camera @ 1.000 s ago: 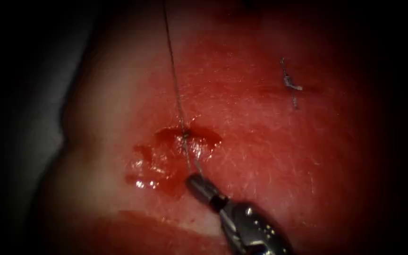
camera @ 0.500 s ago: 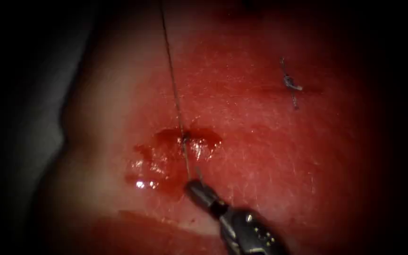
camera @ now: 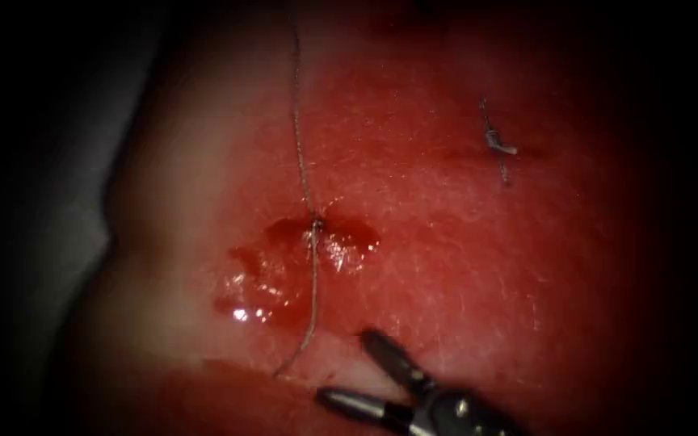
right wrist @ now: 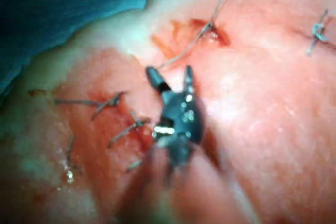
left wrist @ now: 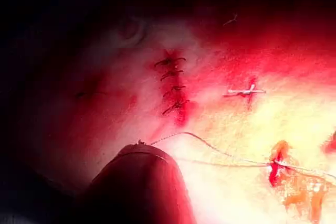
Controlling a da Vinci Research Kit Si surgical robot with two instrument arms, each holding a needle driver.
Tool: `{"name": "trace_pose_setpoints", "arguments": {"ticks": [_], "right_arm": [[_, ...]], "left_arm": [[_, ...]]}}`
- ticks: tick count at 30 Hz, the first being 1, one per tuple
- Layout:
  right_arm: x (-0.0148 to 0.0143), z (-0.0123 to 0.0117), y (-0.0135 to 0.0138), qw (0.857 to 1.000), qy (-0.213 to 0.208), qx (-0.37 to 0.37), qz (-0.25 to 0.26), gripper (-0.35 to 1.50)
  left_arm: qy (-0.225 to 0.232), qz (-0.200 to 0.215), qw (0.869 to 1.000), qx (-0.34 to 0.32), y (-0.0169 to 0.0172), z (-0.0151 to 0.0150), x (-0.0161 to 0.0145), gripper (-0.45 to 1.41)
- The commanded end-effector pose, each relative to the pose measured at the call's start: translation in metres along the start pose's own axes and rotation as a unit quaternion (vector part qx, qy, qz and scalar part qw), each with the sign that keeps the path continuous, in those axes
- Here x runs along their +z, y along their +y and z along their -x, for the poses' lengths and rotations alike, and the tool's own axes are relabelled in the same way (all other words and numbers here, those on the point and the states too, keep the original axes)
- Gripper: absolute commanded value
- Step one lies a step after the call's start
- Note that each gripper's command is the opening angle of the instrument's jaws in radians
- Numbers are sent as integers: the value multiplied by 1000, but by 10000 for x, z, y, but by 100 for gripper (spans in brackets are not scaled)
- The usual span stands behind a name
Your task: Wound Closure
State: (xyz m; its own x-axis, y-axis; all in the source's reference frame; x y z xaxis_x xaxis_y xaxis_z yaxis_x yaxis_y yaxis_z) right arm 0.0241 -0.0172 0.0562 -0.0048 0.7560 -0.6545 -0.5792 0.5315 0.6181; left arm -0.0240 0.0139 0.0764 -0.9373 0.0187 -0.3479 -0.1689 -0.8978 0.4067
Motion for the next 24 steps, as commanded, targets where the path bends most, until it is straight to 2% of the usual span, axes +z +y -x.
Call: {"name": "trace_pose_setpoints", "arguments": {"ticks": [1, 4, 10, 15, 20, 22, 24], "right_arm": [[9, -11, 6, 1000, 5, -1, 0, 114], [24, -30, 22, 1000, 5, -12, 2, 116], [60, -34, 41, 1000, 7, -22, 5, 125], [91, -31, 51, 1000, -9, -27, 10, 130], [122, -40, 51, 997, -13, -72, 10, 130], [140, -43, 50, 993, -33, -116, 15, 130], [151, -43, 51, 991, -46, -127, 19, 130]], "left_arm": [[2, -3, 1000, -1, -1, -6, 1, -45], [7, -8, 1000, -10, -3, -12, -32, -45], [16, -18, 999, -23, -11, -23, -83, -45], [15, -24, 999, -26, -13, -38, -113, -45], [15, -27, 999, -24, -11, -41, -117, -45], [15, -28, 999, -23, -8, -41, -119, -45], [16, -28, 999, -22, -6, -40, -121, -45]]}}
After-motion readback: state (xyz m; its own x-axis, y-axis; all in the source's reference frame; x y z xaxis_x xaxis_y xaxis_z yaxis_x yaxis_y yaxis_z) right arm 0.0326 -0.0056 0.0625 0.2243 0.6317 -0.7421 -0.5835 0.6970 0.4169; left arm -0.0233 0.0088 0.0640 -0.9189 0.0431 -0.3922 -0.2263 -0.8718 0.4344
